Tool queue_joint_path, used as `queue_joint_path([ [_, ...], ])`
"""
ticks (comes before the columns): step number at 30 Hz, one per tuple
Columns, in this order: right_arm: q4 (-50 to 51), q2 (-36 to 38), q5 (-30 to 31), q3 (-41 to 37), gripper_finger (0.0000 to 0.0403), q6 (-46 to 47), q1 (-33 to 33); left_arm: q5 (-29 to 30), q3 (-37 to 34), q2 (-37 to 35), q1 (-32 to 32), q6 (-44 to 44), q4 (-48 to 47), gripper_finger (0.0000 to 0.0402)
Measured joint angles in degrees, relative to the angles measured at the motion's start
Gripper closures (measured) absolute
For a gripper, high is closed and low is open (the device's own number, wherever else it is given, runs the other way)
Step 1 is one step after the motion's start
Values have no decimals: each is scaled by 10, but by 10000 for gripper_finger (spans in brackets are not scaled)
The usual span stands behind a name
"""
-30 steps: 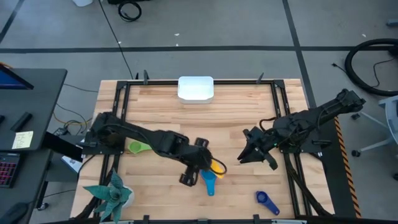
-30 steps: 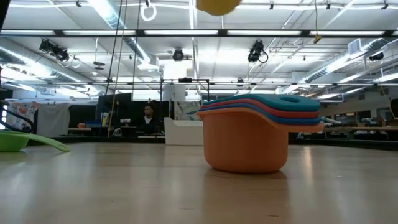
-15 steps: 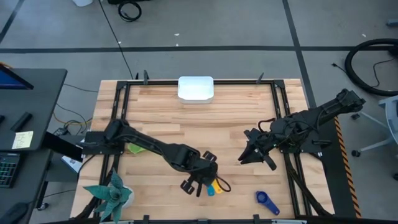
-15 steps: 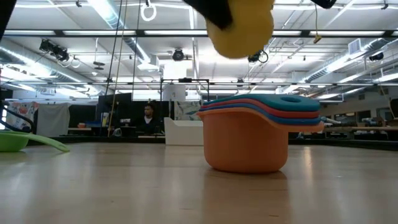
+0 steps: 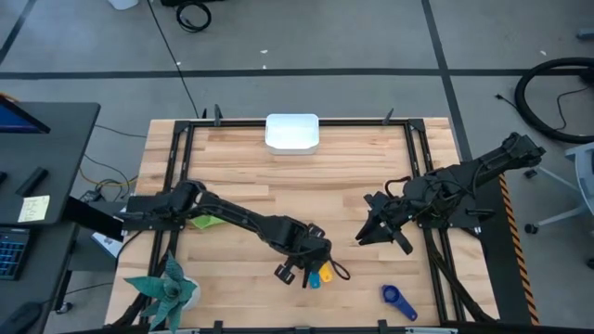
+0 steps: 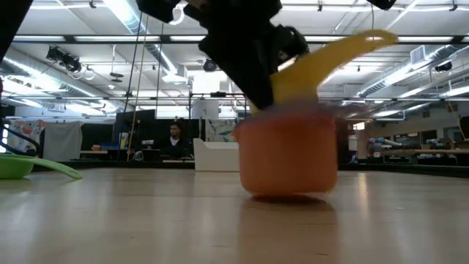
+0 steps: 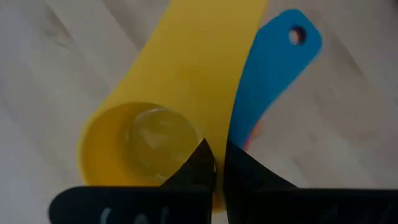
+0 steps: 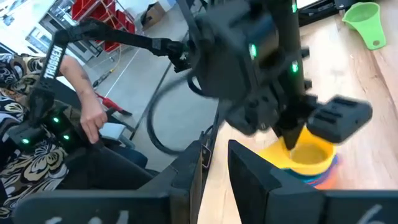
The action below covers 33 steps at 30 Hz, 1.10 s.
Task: Nest measuring cups in basket
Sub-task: Stack the yellow measuring cup on top of the light blue measuring cup, then stack the green measuring cup on top of the yellow measuring cup
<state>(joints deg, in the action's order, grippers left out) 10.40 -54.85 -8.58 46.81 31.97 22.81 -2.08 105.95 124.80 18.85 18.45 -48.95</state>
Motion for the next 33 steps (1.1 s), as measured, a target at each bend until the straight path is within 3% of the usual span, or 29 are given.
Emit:
queue_joint_path([
  [10, 0, 0, 0, 0, 320, 0, 0, -8, 2, 15, 6, -2, 0, 385],
  [21, 0, 0, -1, 0, 320, 15, 0, -5, -2, 13, 3, -61, -10, 281],
  [33, -4, 0, -1, 0, 320, 15, 0, -4, -1, -46, -13, -74, -26, 270],
])
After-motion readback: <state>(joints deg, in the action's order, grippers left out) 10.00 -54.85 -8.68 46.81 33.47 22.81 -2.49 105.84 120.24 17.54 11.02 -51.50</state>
